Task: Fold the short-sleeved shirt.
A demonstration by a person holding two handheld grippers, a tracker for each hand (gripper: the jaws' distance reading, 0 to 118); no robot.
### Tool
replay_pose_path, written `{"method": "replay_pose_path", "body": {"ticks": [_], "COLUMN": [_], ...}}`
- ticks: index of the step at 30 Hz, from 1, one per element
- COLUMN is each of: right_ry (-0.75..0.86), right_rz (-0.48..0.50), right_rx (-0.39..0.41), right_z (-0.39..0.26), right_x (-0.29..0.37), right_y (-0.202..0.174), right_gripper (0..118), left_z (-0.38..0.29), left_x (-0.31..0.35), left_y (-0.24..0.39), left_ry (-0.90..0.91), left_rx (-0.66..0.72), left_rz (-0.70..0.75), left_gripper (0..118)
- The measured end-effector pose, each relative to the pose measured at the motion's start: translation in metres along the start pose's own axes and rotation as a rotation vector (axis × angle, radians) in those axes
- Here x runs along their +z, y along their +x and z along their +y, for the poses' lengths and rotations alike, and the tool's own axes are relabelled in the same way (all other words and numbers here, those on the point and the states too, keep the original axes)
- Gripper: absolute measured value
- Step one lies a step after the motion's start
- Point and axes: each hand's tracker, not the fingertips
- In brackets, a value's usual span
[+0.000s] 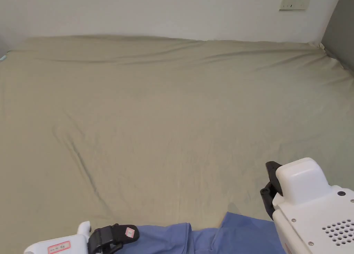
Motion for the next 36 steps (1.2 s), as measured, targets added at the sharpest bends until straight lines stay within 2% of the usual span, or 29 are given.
{"method": "replay_pose_path", "body": {"ticks": [1, 2, 3, 4, 5, 6, 7, 10, 12, 14, 18, 21, 24, 31, 36], "right_ry": [0.002, 0.002, 0.003, 0.003, 0.002, 0.002, 0.000, -0.003, -0.002, -0.001, 0.002, 0.005, 0.006, 0.006, 0.004], "right_rz": [-0.003, -0.002, 0.001, 0.007, 0.011, 0.013, 0.015, 0.022, 0.025, 0.024, 0.021, 0.017, 0.019, 0.036, 0.058], "right_rx": [0.008, 0.010, 0.010, 0.008, 0.006, 0.007, 0.008, 0.012, 0.015, 0.018, 0.017, 0.019, 0.015, 0.002, 0.003], "right_z": [0.001, 0.001, 0.002, 0.002, 0.003, 0.003, 0.003, 0.003, 0.004, 0.004, 0.006, 0.007, 0.007, 0.007, 0.007], "right_x": [0.000, 0.000, 0.000, 0.000, -0.001, -0.002, -0.003, -0.003, -0.002, -0.001, 0.000, 0.000, -0.001, -0.006, -0.010], "right_y": [-0.001, -0.002, -0.002, -0.003, -0.004, -0.005, -0.006, -0.007, -0.008, -0.008, -0.007, -0.006, -0.006, -0.012, -0.019], "right_gripper": [2, 2, 2, 2, 2, 2, 2, 2, 2, 2, 2, 2, 2, 2, 2], "left_z": [-0.001, -0.001, -0.001, 0.000, -0.001, -0.005, -0.004, -0.019, -0.031, -0.040, -0.037, -0.031, -0.019, 0.006, -0.002], "left_x": [-0.010, -0.011, -0.015, -0.019, -0.029, -0.036, -0.031, -0.038, -0.041, -0.041, -0.021, 0.002, 0.035, 0.102, 0.086], "left_y": [0.005, 0.005, 0.010, 0.017, 0.026, 0.034, 0.040, 0.072, 0.085, 0.094, 0.102, 0.106, 0.110, 0.137, 0.168], "left_ry": [-0.001, -0.002, 0.000, 0.011, -0.007, -0.007, -0.010, 0.014, 0.022, 0.063, 0.117, 0.184, 0.255, 0.450, 0.375], "left_rx": [-0.021, -0.035, -0.057, -0.078, -0.155, -0.247, -0.285, -0.501, -0.631, -0.702, -0.708, -0.758, -0.752, -0.734, -0.755], "left_rz": [0.015, 0.028, 0.087, 0.208, 0.413, 0.489, 0.397, 0.630, 0.685, 0.718, 0.739, 0.846, 0.932, 1.289, 1.253], "left_gripper": [113, 107, 75, 25, 18, 18, 18, 18, 18, 18, 18, 18, 18, 18, 18]}}
